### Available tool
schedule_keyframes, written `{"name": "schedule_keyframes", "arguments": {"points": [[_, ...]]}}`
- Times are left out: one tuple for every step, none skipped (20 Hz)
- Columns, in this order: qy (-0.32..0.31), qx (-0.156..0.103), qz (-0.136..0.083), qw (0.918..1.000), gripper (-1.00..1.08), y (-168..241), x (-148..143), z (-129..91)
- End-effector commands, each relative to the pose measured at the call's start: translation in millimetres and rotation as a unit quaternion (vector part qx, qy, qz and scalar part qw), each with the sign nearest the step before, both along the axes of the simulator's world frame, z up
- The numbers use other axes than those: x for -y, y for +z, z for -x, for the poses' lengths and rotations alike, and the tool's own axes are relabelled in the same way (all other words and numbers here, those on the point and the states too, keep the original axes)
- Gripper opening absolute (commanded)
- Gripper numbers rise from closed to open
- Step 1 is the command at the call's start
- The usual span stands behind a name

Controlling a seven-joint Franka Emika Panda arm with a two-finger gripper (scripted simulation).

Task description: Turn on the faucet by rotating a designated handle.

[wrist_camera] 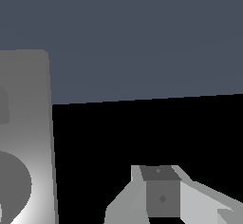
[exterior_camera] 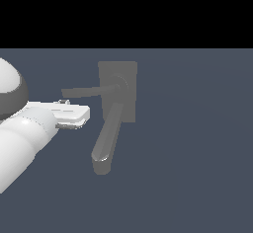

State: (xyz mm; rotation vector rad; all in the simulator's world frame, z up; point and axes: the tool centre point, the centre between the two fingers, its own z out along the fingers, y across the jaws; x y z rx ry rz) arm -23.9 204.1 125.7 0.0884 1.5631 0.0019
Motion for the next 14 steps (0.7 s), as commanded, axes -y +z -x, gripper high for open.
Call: {"name": "schedule_keyframes", "arguments": {"points": [[-0.002, -0.004, 0.004, 1.0000, -1.00, -3.6, 3.4, 0.4], [-0.002, -0.004, 0.004, 1.0000, -1.00, -3.3, 3.2, 0.4], [-0.001, -0.003, 0.003, 1.0000, -1.00, -2.6, 1.9, 0.3], [0.000, -0.003, 0.002, 1.0000, -1.00, -2.2, 0.4, 0.3], [0.000, -0.003, 0.002, 1.0000, -1.00, -2.2, 0.4, 0.3], [-0.001, -0.003, 0.002, 1.0000, -1.00, -2.5, 1.4, 0.3], [-0.003, -0.003, 0.004, 1.0000, -1.00, -3.0, 3.7, 0.4], [-0.005, -0.004, 0.005, 1.0000, -1.00, -3.5, 7.1, 0.4], [-0.008, -0.004, 0.008, 0.9999, -1.00, -4.0, 11.5, 0.6], [-0.012, -0.004, 0.011, 0.9999, -1.00, -4.6, 17.1, 0.7], [-0.015, -0.004, 0.014, 0.9998, -1.00, -5.1, 22.7, 1.0], [-0.019, -0.004, 0.016, 0.9997, -1.00, -5.5, 27.3, 1.2], [-0.021, -0.004, 0.018, 0.9996, -1.00, -5.8, 31.0, 1.4], [-0.023, -0.004, 0.019, 0.9995, -1.00, -6.0, 33.6, 1.5]]}}
